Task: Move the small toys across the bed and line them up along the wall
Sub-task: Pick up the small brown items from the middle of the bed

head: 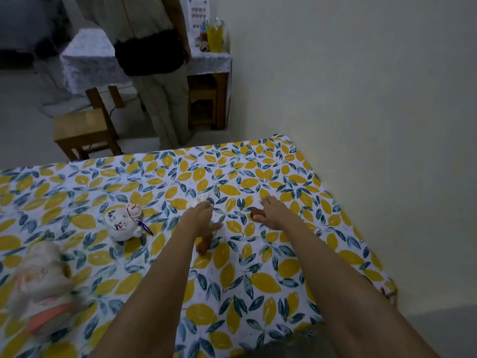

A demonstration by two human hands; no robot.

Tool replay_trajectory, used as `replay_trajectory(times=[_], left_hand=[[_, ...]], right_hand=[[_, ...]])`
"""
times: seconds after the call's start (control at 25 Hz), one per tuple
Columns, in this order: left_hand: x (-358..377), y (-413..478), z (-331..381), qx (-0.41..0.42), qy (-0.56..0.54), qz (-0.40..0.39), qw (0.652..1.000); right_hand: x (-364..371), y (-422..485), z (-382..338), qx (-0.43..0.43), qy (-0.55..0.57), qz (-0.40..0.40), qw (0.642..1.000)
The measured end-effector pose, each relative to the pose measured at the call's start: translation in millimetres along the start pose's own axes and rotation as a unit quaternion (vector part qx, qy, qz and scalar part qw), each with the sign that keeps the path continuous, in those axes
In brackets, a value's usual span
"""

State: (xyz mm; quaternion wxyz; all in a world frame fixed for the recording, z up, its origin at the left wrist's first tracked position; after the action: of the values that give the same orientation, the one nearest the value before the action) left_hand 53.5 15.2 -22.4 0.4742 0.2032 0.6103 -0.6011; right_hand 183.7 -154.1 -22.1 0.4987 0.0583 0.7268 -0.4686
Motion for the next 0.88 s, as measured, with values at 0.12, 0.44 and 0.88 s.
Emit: replay_trajectory(times=[0.12, 0.44, 0.88], left_hand=[[26.7, 5.8, 1.4, -0.008, 0.039, -0.013, 0.999], [58.4, 19.1, -10.8, -0.021, -0.067, -0.009, 0.997], [-7.6, 59.9, 30.9, -0.023, -0.383, 0.215, 0.898]], right_hand=[[20.0, 16.7, 3.5, -0.009, -0.001, -0.018, 1.000], [27.2, 41.8, -1.0, -0.009, -0.039, 0.095, 0.995], [-21.8, 52.4, -12.1, -0.116, 0.003, 0.120, 0.986]])
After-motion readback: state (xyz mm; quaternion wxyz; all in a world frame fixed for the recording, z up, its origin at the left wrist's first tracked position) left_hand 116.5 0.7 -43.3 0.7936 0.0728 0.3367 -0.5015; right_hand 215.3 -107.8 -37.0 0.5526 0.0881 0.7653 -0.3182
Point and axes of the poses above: each hand's wrist, its own y-axis towards the middle knuckle, its own x-axis out of the palm, z = x × y, the point moved 6 cm from there along y, towards the middle knuckle, and after that the axes turned 11 degrees about -z, right-handed, at the moved point
